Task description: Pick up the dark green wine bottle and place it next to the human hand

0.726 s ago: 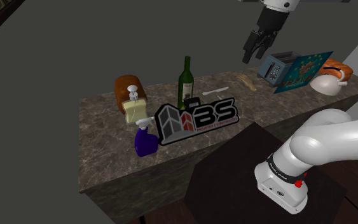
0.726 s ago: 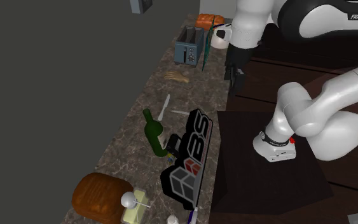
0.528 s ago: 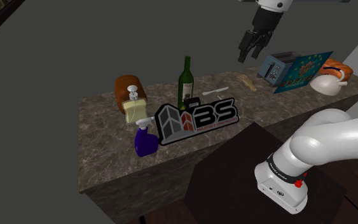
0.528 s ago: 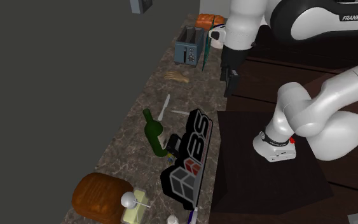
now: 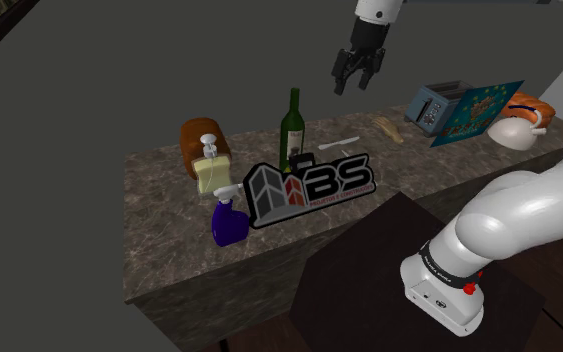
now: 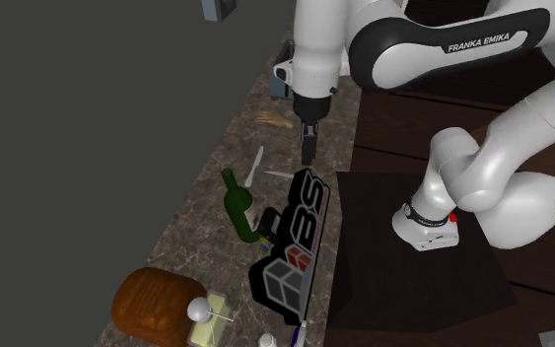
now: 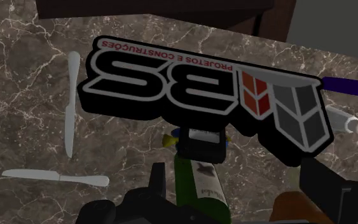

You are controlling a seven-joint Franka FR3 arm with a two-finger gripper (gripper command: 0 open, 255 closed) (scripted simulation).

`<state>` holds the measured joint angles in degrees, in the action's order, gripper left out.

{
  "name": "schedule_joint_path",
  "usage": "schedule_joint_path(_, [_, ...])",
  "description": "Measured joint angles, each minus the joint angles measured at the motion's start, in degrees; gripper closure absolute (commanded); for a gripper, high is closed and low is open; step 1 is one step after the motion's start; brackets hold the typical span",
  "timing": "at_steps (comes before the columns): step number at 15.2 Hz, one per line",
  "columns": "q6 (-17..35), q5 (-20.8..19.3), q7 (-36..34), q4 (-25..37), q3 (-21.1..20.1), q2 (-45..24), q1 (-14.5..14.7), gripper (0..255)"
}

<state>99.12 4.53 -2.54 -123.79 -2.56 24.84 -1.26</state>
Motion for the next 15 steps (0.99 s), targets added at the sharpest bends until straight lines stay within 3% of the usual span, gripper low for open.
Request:
schedule_joint_path(8, [4.2, -1.4, -4.6, 12.9, -1.5, -18.1, -0.4, 0])
schedule_joint_path(15, [3.6, -3.3, -8.9, 29.9, -1.9, -35.6, 0.1, 0])
